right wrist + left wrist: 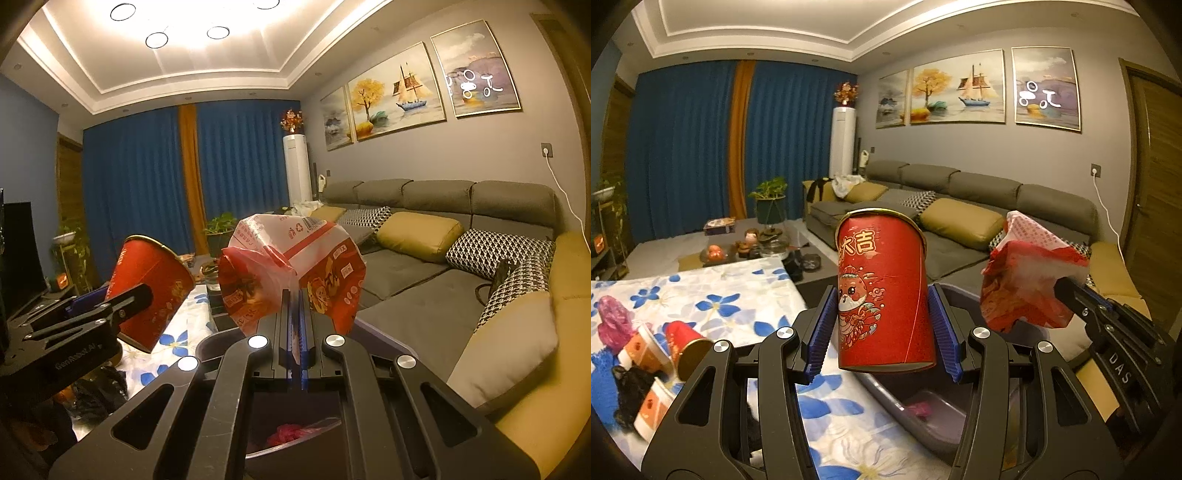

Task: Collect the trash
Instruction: 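Carry the red can and paper bag over the grey bin with both tools, then open the left tool dropping the can while the right tool drops the paper bag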

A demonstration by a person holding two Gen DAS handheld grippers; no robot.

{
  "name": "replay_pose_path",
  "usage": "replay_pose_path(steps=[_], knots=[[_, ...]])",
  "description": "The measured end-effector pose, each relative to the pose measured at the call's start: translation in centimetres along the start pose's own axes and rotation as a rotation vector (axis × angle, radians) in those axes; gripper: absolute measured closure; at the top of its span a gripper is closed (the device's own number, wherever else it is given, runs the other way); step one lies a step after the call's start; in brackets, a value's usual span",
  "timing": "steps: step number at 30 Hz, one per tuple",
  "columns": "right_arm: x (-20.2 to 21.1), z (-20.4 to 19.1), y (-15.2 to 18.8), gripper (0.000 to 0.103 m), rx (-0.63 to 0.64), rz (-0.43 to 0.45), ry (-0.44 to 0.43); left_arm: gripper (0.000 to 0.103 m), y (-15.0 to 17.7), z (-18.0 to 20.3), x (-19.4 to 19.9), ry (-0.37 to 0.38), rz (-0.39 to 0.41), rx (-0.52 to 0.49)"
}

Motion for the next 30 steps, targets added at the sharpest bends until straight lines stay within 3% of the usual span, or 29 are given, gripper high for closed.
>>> replay_pose_path(steps=[26,28,30], knots=[[-1.1,-0.8,-0.7,0.099,-0.028,-0.036,0.024,0.051,0.6,-0.1,-5.1,0.092,-0.063,0.036],[-1.2,-0.7,-0.8,0.099,-0.031,-0.039,0.024,0.050,0.8,-0.1,-5.3,0.110,-0.065,0.039],[-1.3,-0.7,-0.9,0.098,-0.032,-0.039,0.025,0.039,0.9,0.0,-5.4,0.117,-0.058,0.038]])
Point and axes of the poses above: each gripper's, at about its wrist camera, not at the fingertips, and x roughly against the way its jaws point, z to its right, y to its underside, the point moved 1 cm from there along -x, roughly the way its jaws point, and after that the axes turned 4 degrees about y, right-handed, at the moved point
